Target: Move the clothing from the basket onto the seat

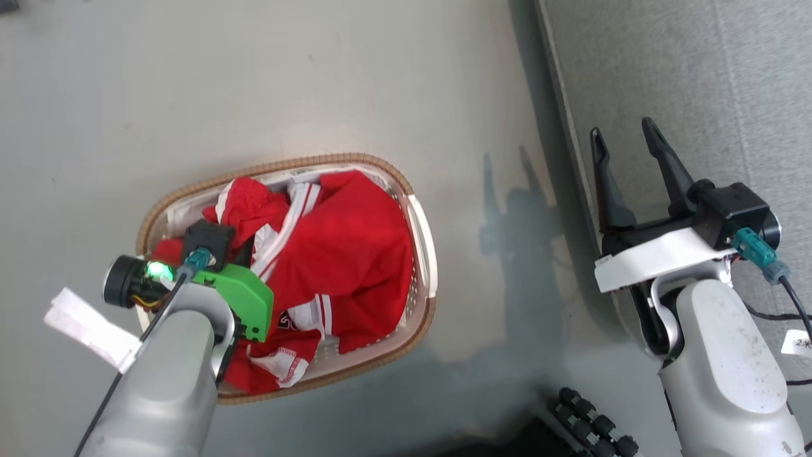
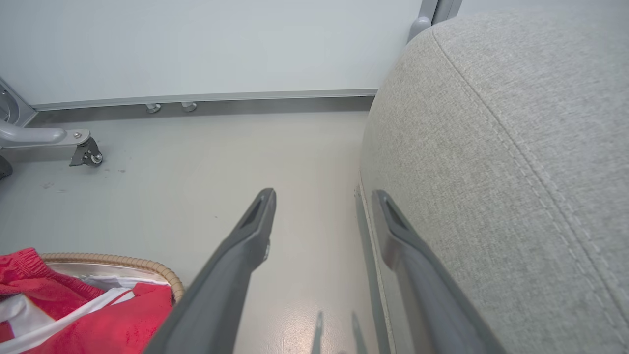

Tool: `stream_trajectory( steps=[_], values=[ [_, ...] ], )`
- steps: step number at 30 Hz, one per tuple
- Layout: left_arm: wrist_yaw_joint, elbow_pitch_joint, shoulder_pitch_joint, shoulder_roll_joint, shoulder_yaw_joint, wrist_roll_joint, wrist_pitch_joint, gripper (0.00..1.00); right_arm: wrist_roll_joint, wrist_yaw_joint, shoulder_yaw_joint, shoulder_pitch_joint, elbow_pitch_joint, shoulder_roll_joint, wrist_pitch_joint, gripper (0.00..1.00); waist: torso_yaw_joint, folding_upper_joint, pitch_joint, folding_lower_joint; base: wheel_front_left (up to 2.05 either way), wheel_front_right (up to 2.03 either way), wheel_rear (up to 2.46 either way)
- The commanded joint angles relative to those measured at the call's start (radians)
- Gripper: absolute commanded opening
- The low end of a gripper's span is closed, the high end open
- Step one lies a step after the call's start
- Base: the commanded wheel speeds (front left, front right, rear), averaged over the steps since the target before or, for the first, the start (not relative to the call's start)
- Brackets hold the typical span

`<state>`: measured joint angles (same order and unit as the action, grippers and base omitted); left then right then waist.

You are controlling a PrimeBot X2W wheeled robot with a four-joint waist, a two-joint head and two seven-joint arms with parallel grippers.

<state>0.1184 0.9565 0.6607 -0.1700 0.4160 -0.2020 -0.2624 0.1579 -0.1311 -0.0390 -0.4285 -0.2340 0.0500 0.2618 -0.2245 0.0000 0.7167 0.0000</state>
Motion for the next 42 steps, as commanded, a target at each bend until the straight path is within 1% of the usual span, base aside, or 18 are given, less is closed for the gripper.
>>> stream_trajectory(
  steps=[1, 6, 13, 22, 32, 37, 42],
  values=[
    [-0.004, -0.028, -0.033, -0.002, -0.016, -0.015, -0.003, 0.0, -0.004, 0.001, 0.0, 0.02, -0.007, 0.003, 0.005, 1.0, 0.016, 0.0, -0.111, 0.0, 0.0, 0.0, 0.0],
    [-0.002, -0.126, -0.126, 0.018, -0.044, -0.002, -0.003, 0.0, -0.016, 0.001, 0.006, 0.049, -0.013, 0.003, 0.005, 1.0, 0.046, 0.0, -0.207, 0.0, 0.0, 0.0, 0.0],
    [0.005, -0.278, -0.235, 0.056, -0.076, 0.014, -0.002, 0.0, -0.028, 0.001, 0.015, 0.112, -0.019, 0.012, 0.005, 1.0, 0.11, 0.0, -0.339, 0.0, 0.0, 0.0, 0.0],
    [0.012, -0.473, -0.314, 0.087, -0.09, 0.026, -0.002, 0.0, -0.023, 0.001, 0.013, 0.2, -0.037, 0.022, 0.005, 1.0, 0.161, 0.0, -0.478, 0.0, 0.0, 0.0, 0.0],
    [0.013, -0.666, -0.328, 0.107, -0.07, -0.023, -0.003, 0.0, -0.015, 0.001, -0.016, 0.278, -0.061, 0.018, 0.005, 1.0, 0.164, 0.0, -0.591, 0.0, 0.0, 0.0, 0.0],
    [0.012, -0.74, -0.311, 0.113, -0.053, -0.042, -0.002, 0.0, -0.012, 0.001, -0.039, 0.299, -0.075, 0.017, 0.005, 1.0, 0.159, 0.0, -0.614, 0.0, 0.0, 0.0, 0.0],
    [0.012, -0.793, -0.295, 0.117, -0.038, -0.044, -0.002, 0.0, -0.007, 0.001, -0.1, 0.306, -0.069, 0.022, 0.005, 1.0, 0.159, 0.0, -0.628, 0.0, 0.0, 0.0, 0.0]
  ],
)
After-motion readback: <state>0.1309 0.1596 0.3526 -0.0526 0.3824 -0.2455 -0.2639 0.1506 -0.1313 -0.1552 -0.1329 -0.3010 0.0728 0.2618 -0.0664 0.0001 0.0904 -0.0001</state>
